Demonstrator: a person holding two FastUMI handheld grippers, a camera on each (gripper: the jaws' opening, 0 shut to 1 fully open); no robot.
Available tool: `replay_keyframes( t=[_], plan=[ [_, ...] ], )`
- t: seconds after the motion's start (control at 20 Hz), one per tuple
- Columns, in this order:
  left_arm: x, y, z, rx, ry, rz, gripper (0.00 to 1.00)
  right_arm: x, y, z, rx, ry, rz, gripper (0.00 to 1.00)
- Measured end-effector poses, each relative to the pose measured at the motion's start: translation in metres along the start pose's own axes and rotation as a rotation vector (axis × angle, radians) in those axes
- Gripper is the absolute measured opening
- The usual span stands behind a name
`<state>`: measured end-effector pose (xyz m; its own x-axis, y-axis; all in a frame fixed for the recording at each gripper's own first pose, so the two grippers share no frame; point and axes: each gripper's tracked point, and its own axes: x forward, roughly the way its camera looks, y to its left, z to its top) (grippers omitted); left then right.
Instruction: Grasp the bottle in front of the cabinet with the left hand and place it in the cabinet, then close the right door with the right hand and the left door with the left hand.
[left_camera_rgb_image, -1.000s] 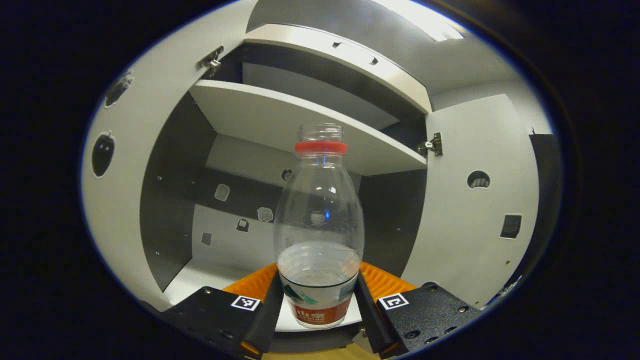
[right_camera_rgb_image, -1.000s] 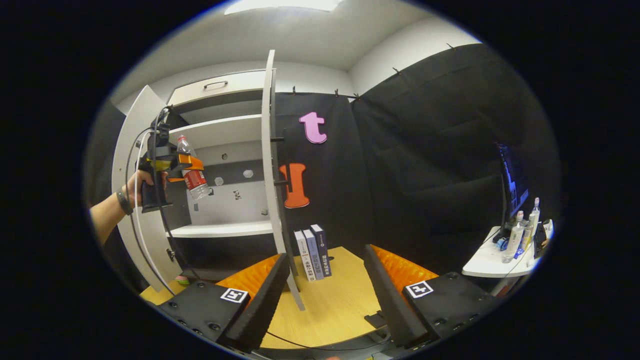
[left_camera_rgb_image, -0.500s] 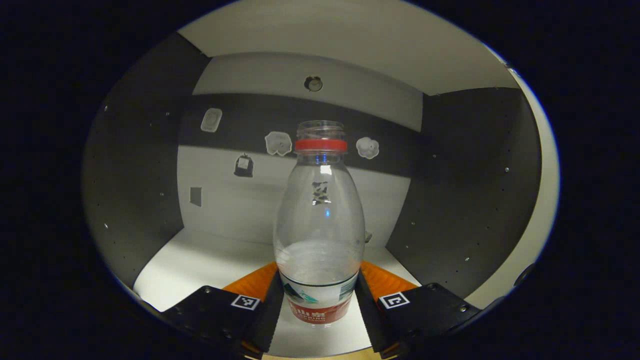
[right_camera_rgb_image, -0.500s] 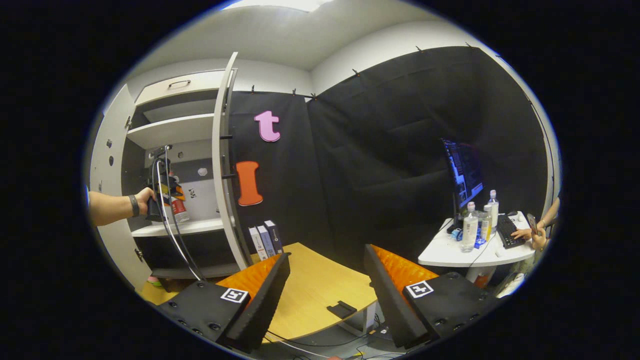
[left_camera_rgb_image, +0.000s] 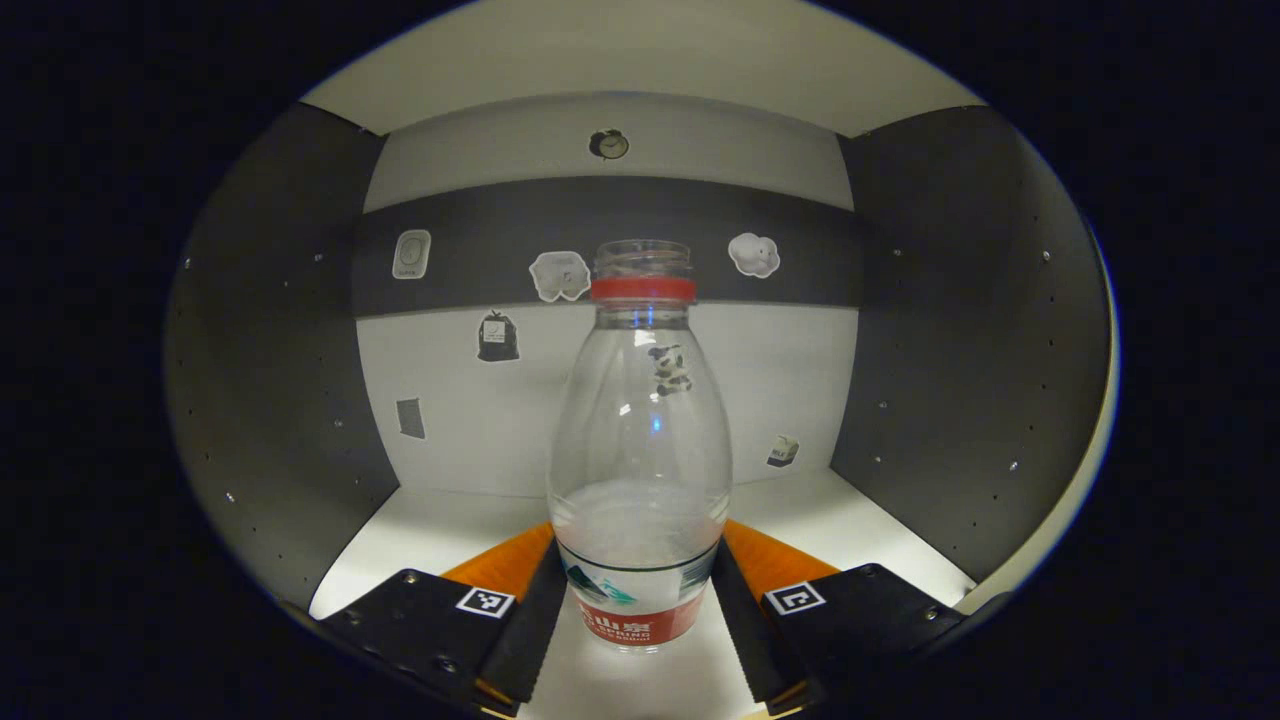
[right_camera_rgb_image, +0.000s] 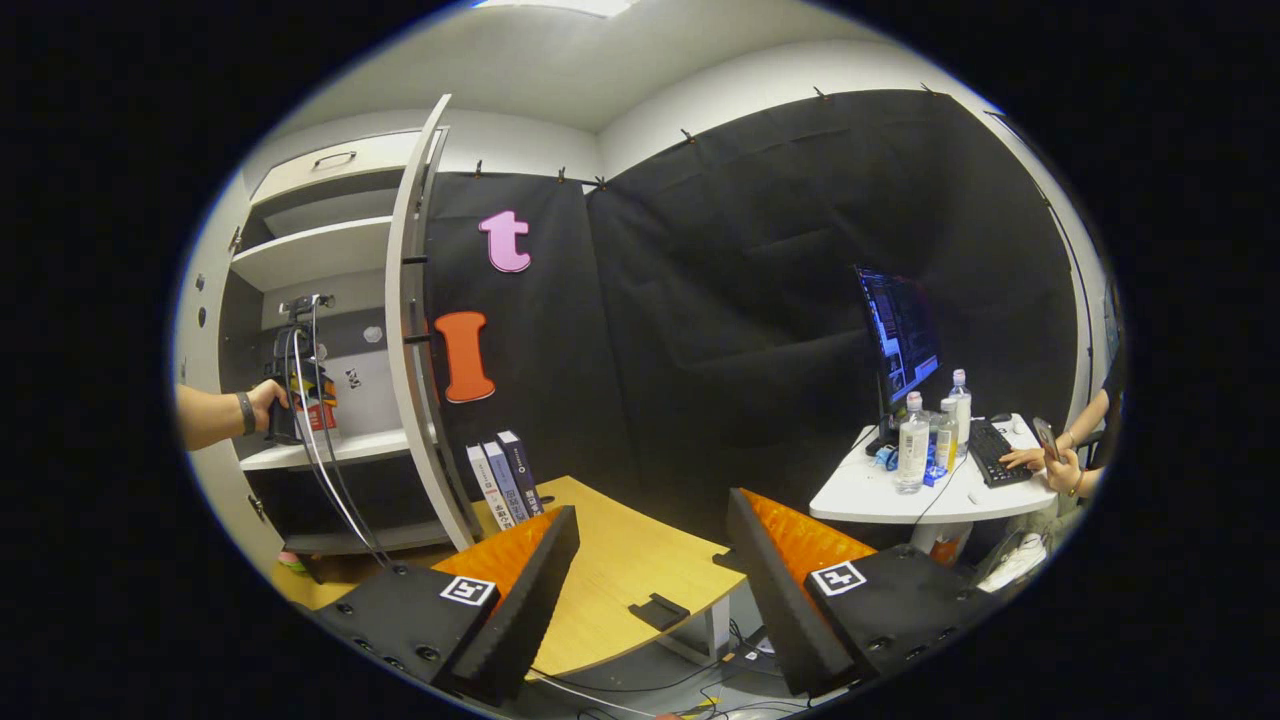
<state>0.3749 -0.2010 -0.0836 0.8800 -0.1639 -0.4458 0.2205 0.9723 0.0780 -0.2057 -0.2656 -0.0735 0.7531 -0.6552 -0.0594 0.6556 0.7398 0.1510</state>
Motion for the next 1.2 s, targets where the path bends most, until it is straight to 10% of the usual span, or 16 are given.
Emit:
replay_keyframes(
  t=[0.25, 0.65, 1.2],
  plan=[
    [0.003, -0.005, -0.012, -0.074, 0.014, -0.026, 0.96, 0.001, 0.004, -0.007, -0.009, 0.023, 0.017, 0.98],
    [-0.029, 0.003, 0.048, -0.074, -0.209, -0.024, 0.94, 0.006, 0.009, -0.011, -0.014, 0.045, 0.039, 0.98],
    [-0.194, 0.029, 0.107, -0.24, -0.531, -0.049, 0.96, 0.028, 0.078, -0.005, -0.033, 0.061, 0.272, 0.98]
  ],
)
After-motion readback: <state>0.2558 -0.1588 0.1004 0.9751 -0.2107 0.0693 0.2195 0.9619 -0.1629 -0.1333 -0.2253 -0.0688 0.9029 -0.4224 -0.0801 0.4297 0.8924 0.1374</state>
